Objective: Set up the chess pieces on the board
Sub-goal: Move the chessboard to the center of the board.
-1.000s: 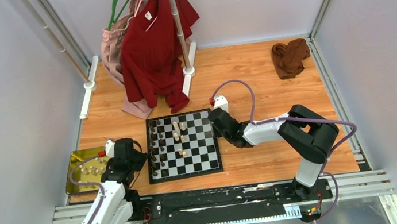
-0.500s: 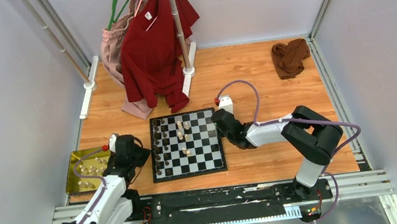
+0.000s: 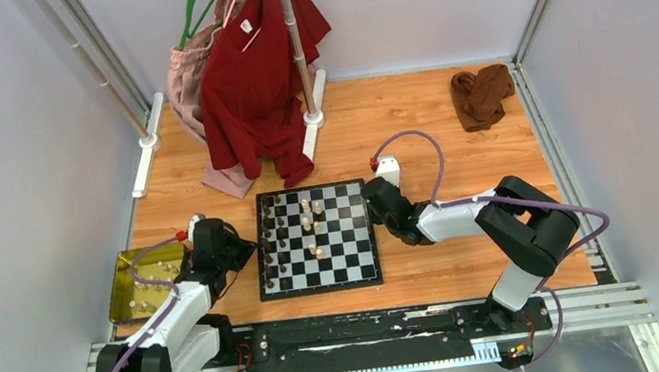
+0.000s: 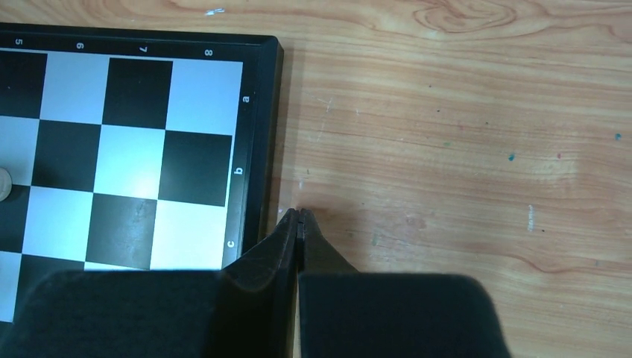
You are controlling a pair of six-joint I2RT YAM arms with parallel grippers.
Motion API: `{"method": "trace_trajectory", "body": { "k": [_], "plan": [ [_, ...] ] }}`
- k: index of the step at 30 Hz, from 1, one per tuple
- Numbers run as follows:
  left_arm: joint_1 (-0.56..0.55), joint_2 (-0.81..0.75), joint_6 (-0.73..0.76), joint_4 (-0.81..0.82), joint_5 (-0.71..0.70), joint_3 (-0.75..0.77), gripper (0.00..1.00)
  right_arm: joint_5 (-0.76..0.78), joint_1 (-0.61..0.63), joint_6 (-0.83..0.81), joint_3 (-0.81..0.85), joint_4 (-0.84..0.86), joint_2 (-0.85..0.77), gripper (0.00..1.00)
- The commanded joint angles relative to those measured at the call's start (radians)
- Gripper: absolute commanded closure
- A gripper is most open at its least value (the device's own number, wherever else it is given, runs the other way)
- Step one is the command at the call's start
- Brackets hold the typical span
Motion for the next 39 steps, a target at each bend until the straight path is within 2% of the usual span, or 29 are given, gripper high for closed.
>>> {"method": "trace_trajectory", "body": {
  "k": [1,16,39],
  "plan": [
    [-0.012,0.065,0.042,0.025,0.073,0.027,1.00,0.014,-0.025,0.026,-0.034,-0.049,-0.015,1.00],
    [-0.187,0.206,0.024,0.117,0.031,0.103,1.00,0.020,-0.083,0.044,-0.073,-0.066,-0.060,1.00],
    [-0.322,0.453,-0.010,0.222,0.009,0.255,1.00,0.027,-0.152,0.045,-0.117,-0.083,-0.111,1.00]
  ]
}}
